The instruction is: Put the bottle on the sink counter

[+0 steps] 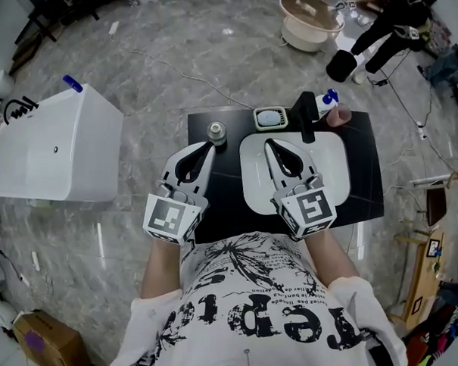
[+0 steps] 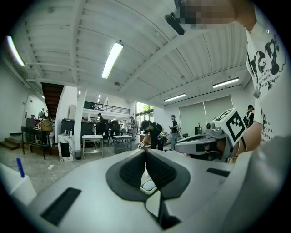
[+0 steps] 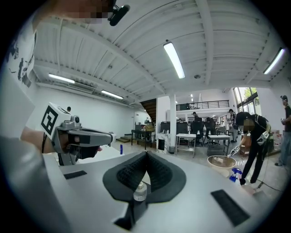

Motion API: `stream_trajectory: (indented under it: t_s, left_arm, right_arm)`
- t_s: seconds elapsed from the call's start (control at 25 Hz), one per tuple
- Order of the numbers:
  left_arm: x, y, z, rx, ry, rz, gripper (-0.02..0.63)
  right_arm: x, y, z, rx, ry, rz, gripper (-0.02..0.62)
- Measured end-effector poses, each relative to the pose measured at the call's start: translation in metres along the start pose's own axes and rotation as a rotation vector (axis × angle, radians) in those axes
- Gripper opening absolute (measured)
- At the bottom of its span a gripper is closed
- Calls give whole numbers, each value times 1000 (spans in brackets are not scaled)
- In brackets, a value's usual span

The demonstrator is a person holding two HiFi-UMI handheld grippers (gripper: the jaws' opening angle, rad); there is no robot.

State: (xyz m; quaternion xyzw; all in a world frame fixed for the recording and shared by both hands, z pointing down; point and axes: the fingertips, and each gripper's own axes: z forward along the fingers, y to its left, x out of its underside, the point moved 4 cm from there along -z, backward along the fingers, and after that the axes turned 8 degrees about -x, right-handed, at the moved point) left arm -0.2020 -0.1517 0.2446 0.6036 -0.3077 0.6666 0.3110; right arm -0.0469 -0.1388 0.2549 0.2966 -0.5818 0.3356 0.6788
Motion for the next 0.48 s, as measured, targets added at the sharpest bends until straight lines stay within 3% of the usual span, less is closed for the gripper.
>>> stream_trajectory:
  t_s: [0.48]
  left_arm:
    - [-1,6,-2,-23,4,0,14]
  right_arm:
    - [-2,-3,-1,17,-17,4,12]
